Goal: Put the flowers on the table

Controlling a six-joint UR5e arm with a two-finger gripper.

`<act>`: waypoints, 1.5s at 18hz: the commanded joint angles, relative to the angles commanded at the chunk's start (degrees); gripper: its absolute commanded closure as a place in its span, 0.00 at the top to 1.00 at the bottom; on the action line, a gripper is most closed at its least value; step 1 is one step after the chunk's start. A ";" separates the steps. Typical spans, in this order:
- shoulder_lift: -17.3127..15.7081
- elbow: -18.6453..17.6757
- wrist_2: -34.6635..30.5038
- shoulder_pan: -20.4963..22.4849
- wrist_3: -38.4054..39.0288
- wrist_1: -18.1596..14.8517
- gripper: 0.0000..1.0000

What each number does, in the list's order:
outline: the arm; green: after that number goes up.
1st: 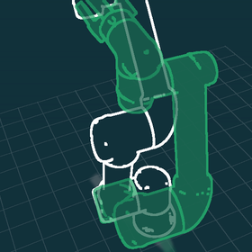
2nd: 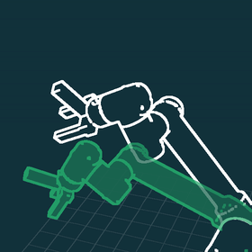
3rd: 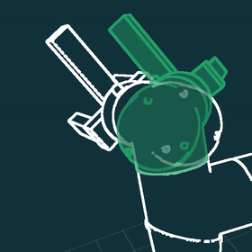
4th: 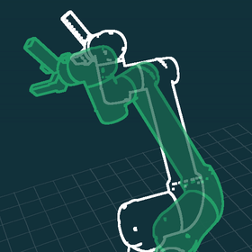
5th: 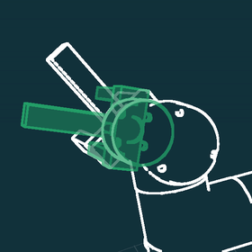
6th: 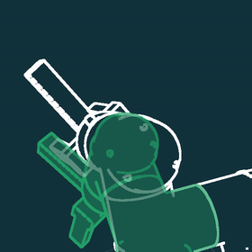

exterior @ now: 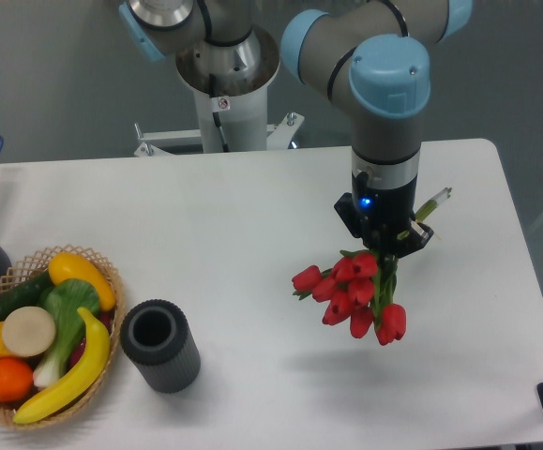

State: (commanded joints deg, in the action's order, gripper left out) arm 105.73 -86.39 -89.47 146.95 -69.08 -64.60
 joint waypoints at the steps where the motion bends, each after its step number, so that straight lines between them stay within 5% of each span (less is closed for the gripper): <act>1: -0.09 -0.44 0.00 0.00 0.00 0.00 0.07; 8: 0.87 -1.84 0.00 -0.79 1.14 0.09 0.07; 12: 2.19 -6.15 0.00 -1.67 1.14 1.05 0.07; 16: 4.48 -6.33 0.00 -2.90 3.24 1.05 0.16; 21: 6.50 -6.33 -2.81 -4.66 4.48 1.05 0.39; 22: 6.42 -6.42 -2.81 -4.66 4.48 1.05 0.48; 24: 6.42 -6.42 -2.81 -4.66 4.40 1.14 0.92; 25: 6.24 -6.42 -2.81 -4.66 4.40 1.23 1.00; 27: 5.80 -6.33 -2.64 -4.48 4.40 1.14 1.00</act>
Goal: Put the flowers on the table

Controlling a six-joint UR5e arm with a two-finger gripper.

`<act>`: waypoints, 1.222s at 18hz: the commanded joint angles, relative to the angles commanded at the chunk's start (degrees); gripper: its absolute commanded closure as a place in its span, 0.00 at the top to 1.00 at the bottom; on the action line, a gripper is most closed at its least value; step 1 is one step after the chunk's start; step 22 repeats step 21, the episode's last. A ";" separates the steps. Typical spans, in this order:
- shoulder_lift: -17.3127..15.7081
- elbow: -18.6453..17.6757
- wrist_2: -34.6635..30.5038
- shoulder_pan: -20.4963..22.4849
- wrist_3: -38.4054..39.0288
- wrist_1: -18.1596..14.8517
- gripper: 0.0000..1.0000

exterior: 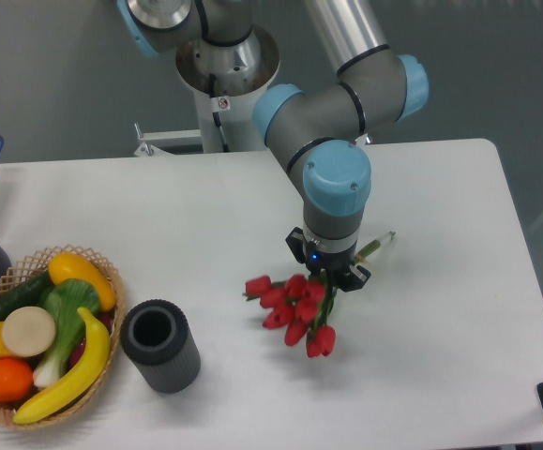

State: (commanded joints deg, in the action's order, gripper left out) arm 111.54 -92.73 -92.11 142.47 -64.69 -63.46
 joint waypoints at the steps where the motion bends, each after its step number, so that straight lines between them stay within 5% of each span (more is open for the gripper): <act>1: -0.18 0.09 0.09 0.18 -0.09 0.61 1.00; 4: -0.96 0.09 0.53 2.19 0.00 3.60 1.00; 22: -2.73 0.18 3.61 3.34 -0.53 3.87 1.00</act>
